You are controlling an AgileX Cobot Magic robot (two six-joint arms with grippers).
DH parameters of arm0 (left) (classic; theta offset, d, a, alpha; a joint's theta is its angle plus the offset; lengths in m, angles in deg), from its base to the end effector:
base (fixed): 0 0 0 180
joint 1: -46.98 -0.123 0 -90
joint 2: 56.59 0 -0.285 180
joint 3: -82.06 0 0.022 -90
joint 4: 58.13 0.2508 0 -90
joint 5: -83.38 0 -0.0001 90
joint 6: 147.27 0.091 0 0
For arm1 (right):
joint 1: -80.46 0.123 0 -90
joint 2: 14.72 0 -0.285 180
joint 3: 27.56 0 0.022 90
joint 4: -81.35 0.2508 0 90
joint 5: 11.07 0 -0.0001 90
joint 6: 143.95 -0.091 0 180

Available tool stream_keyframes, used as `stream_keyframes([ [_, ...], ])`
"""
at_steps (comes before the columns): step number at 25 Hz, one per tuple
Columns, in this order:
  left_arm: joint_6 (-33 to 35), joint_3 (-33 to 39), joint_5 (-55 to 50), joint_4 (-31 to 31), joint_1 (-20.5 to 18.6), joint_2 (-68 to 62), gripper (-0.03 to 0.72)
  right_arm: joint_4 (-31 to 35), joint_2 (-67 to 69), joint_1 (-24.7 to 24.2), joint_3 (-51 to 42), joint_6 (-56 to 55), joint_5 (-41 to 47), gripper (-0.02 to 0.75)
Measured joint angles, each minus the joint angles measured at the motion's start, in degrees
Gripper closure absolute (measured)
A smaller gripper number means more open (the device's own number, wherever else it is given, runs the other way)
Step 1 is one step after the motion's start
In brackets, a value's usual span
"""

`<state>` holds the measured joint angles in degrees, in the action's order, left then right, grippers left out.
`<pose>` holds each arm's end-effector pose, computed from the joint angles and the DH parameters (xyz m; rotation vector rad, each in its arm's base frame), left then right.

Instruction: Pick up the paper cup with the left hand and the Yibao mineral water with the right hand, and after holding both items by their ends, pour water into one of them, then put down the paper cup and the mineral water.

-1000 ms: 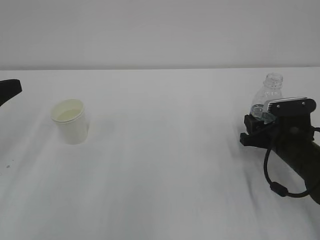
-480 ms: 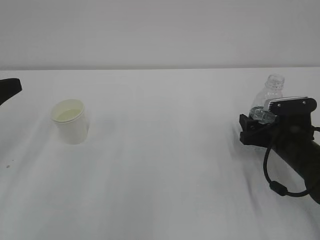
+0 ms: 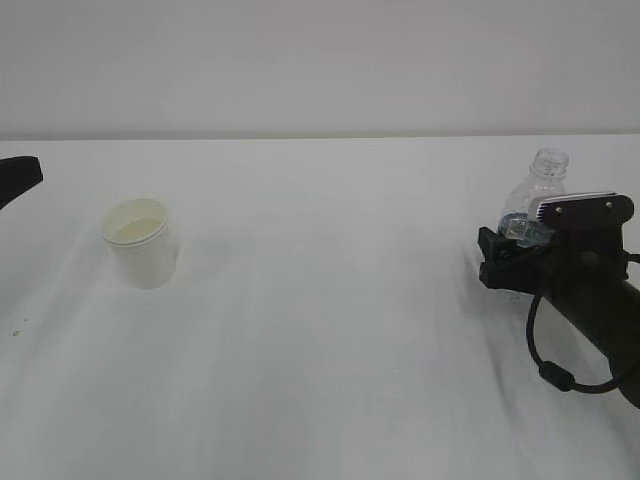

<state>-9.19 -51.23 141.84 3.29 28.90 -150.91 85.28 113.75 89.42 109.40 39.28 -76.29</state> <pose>0.2636 0.0145 0.2123 0.3509 1.7123 -0.5025 0.3202 0.0447 0.0757 -0.1273 1.8512 0.0317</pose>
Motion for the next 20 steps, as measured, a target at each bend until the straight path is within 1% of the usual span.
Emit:
stream_keyframes([
  [20, 0.0, 0.0, 0.0, 0.0, 0.0, 0.0, 0.196, 0.0, 0.0, 0.0, -2.63, -0.08, -0.12, 0.079],
])
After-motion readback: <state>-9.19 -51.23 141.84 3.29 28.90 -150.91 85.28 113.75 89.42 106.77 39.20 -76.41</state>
